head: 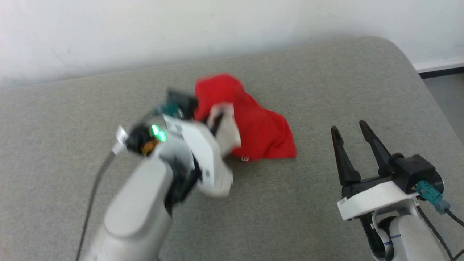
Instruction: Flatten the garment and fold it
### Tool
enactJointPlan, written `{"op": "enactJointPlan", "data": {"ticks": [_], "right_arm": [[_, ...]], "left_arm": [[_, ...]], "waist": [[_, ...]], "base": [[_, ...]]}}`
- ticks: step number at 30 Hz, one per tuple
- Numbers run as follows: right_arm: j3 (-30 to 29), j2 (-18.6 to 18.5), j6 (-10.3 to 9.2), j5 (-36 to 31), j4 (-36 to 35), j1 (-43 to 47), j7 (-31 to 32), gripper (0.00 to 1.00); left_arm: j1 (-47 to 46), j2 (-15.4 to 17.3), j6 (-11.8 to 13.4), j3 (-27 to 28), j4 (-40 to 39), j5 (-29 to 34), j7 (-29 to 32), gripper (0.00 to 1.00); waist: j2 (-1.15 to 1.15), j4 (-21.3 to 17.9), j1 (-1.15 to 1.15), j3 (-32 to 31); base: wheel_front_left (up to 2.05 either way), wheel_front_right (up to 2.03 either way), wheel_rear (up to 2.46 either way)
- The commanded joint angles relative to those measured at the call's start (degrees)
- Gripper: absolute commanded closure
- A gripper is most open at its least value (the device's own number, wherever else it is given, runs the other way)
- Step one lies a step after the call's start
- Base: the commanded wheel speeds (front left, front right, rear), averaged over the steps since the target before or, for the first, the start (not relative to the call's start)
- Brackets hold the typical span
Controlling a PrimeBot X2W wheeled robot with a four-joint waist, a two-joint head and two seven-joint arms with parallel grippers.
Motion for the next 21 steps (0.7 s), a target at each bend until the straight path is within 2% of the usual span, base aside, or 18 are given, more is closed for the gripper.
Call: {"op": "enactJointPlan", "data": {"ticks": [1, 8, 9, 10, 11, 16, 18, 21], "right_arm": [[0.3, 0.1, -0.11, 0.3, 0.1, 0.9, -0.2, 0.0], [0.1, 0.1, -0.11, 0.1, -0.1, 1.8, 0.4, 0.0], [0.2, 0.1, -0.11, 0.1, -0.1, 1.8, 0.5, 0.0], [0.2, 0.1, -0.11, 0.1, -0.1, 1.9, 0.6, 0.0], [0.3, 0.1, -0.11, 0.1, -0.2, 2.0, 0.7, 0.0], [0.4, 0.1, -0.11, 0.0, -0.6, 2.6, 1.2, 0.0], [0.5, 0.1, -0.11, 0.0, -0.8, 2.9, 1.3, 0.0], [0.3, 0.1, -0.11, -0.1, -1.3, 3.2, 1.5, 0.0]], "left_arm": [[3.5, -0.1, 0.1, -1.8, 2.5, 0.0, 1.8, 1.0], [11.0, -1.3, 1.2, -6.4, 11.8, -0.6, 8.1, 1.0], [11.3, -1.4, 1.4, -6.8, 12.6, -0.5, 9.0, 0.72], [11.5, -1.5, 1.5, -7.1, 13.2, -0.4, 9.4, 0.23], [11.7, -1.6, 1.9, -7.0, 13.5, -0.5, 9.2, 0.0], [11.8, -1.9, 2.2, -5.5, 11.1, -0.6, 2.6, 0.0], [11.8, -1.6, 2.2, -4.1, 7.9, 0.1, -4.4, 0.0], [12.7, -0.9, 4.3, -1.4, 3.5, 1.9, -15.3, 0.0]], "waist": [[-0.01, -1.5, 0.0, -0.7], [-0.01, -0.9, 0.0, -1.2], [-0.01, -0.6, 0.0, -1.4], [-0.01, -0.3, 0.0, -1.5], [-0.01, 0.0, 0.0, -1.7], [-0.01, 1.8, 0.0, -3.0], [-0.01, 2.3, 0.0, -3.5], [-0.01, 3.1, 0.0, -3.9]], "base": [[0.0, 0.0, 0.0], [0.0, 0.0, 0.0], [0.0, 0.0, 0.0], [0.0, 0.0, 0.0], [0.0, 0.0, 0.0], [0.0, 0.0, 0.0], [0.0, 0.0, 0.0], [0.0, 0.0, 0.0]]}}
